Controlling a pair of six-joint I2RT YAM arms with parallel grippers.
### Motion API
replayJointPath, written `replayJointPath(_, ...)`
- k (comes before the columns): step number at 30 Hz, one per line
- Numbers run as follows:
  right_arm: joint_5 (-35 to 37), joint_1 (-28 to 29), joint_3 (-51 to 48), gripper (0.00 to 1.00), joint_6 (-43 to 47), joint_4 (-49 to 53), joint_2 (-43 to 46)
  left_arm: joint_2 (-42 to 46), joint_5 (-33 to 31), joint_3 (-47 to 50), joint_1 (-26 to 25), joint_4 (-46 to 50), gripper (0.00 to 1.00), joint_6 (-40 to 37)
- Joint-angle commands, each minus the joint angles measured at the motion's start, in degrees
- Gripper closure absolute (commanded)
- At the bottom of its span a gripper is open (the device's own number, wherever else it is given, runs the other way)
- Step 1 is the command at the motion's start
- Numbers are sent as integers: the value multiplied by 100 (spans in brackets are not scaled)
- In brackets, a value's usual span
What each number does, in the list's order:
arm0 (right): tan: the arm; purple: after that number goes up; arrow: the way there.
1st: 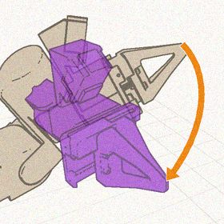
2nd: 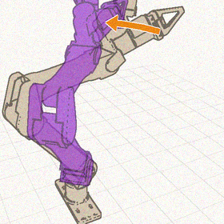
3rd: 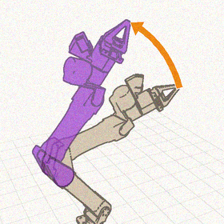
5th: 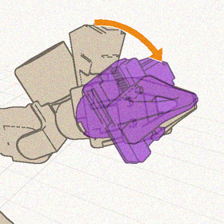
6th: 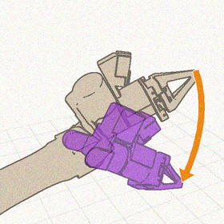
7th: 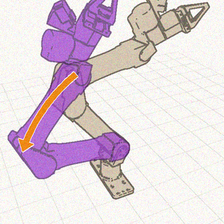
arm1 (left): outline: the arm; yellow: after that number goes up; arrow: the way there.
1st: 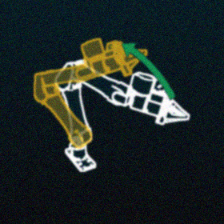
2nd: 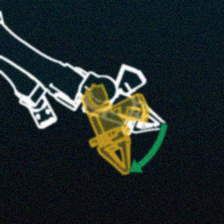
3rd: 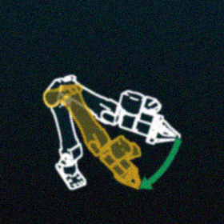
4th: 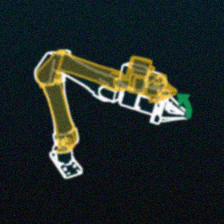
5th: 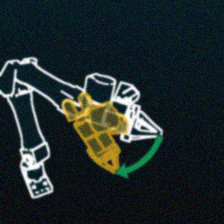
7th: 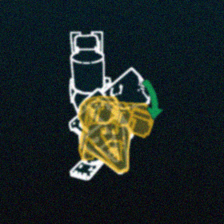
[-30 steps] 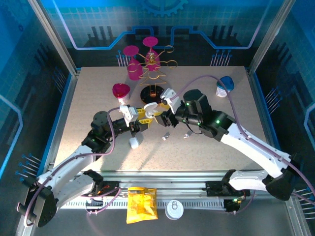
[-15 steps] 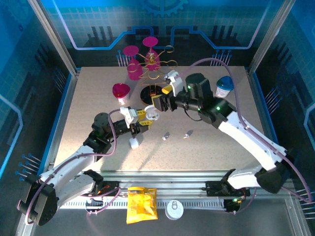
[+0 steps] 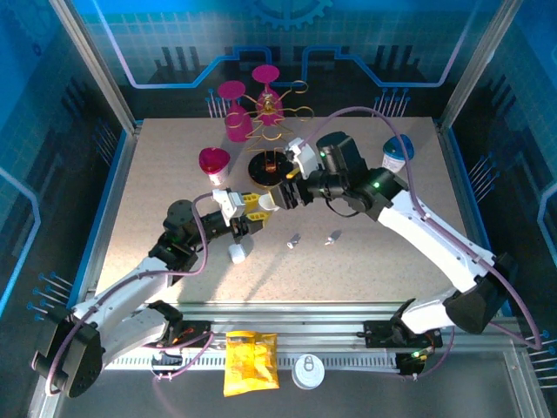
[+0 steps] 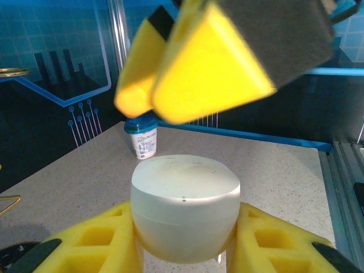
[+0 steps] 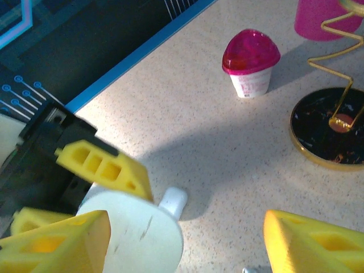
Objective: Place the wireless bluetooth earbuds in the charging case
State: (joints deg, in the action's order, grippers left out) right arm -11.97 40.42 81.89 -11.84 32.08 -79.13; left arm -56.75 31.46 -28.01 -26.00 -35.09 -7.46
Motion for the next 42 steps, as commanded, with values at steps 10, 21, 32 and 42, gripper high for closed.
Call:
replayJointPath(10,-2572,-1127,-2094,14,-3282,-3598,755,20,-59,2,16,-701,65,139)
replayJointPath(21,-3365,-898,-3065,18,-5944,-6723,289,-99,-165,-399,18,-440,65,-311)
replayJointPath(32,-3511,-742,-3329,52,-6845,-7953,-189,-371,-152,-636,8,-441,65,-454)
replayJointPath(42,-3427,-971,-3502,79,-6767,-7831,-246,-392,-238,-540,12,-325,47,-553)
